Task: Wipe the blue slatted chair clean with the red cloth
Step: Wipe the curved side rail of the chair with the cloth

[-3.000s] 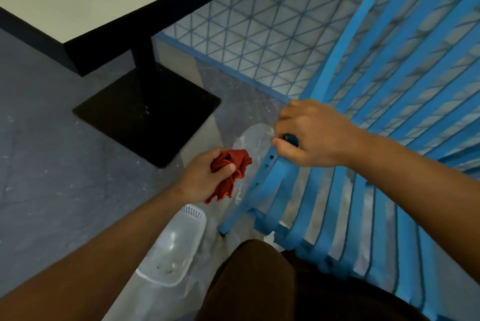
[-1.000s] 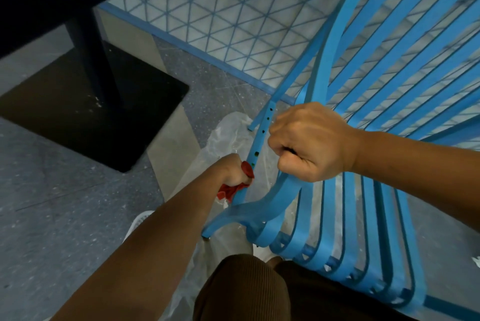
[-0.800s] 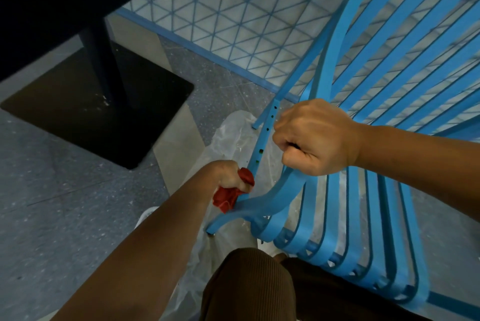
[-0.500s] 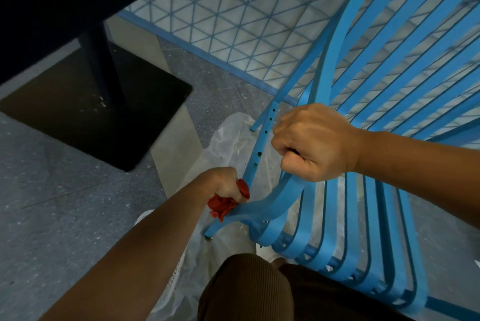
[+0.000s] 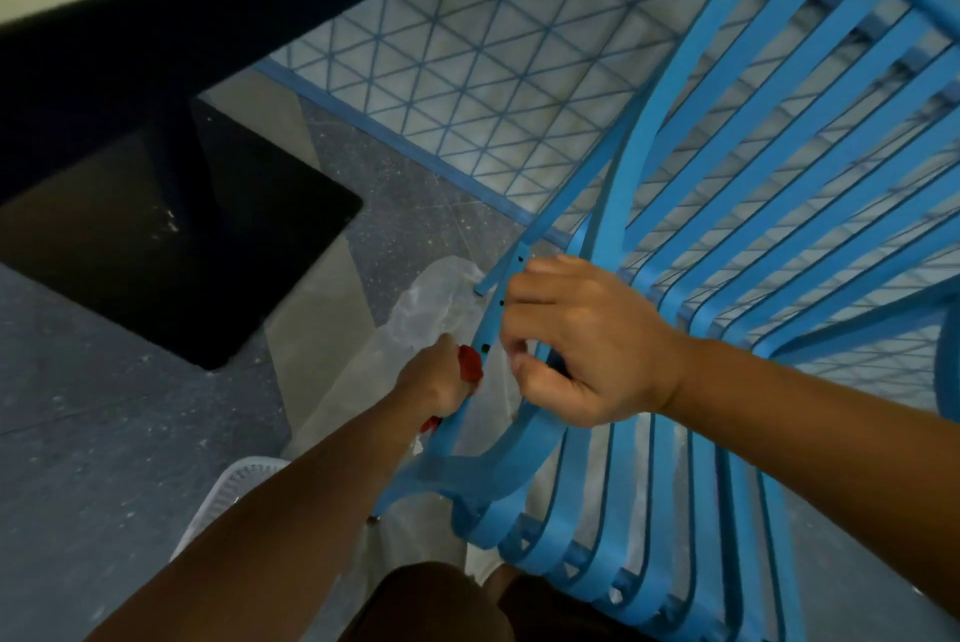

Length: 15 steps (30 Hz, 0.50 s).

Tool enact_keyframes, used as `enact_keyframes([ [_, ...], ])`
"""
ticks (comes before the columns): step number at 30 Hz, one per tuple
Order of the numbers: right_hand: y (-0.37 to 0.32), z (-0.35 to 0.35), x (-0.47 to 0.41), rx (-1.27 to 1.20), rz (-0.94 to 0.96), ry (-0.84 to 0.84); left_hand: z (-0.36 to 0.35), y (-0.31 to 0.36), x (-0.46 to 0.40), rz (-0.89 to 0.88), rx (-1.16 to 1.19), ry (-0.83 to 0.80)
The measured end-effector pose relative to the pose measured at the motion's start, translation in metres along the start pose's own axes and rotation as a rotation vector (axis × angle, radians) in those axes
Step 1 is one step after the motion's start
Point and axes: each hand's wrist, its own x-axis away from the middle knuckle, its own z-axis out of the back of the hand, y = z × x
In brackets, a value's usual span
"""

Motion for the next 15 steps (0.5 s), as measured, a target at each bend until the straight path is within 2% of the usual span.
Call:
enact_keyframes([
  [4, 0.030, 0.011, 0.003, -0.048, -0.151, -0.089, 0.032, 0.029, 0.056, 0.011, 0.028, -0.007],
  [7, 0.066, 0.023, -0.004, 0.015, -0.447, -0.167, 0.035, 0.031, 0.060, 0.036, 0.043, -0.012],
  [9, 0.079, 0.025, -0.011, 0.014, -0.613, -0.156, 0.034, 0.029, 0.057, 0.038, 0.063, -0.013],
  [12, 0.074, 0.014, -0.013, -0.161, -0.903, 0.053, 0.035, 0.025, 0.053, 0.034, 0.083, -0.019],
  [14, 0.067, 0.006, -0.008, -0.470, -1.148, 0.257, 0.033, 0.024, 0.053, 0.035, 0.100, -0.027],
  [15, 0.064, 0.003, -0.008, -0.637, -1.228, 0.308, 0.033, 0.024, 0.053, 0.037, 0.104, -0.026],
])
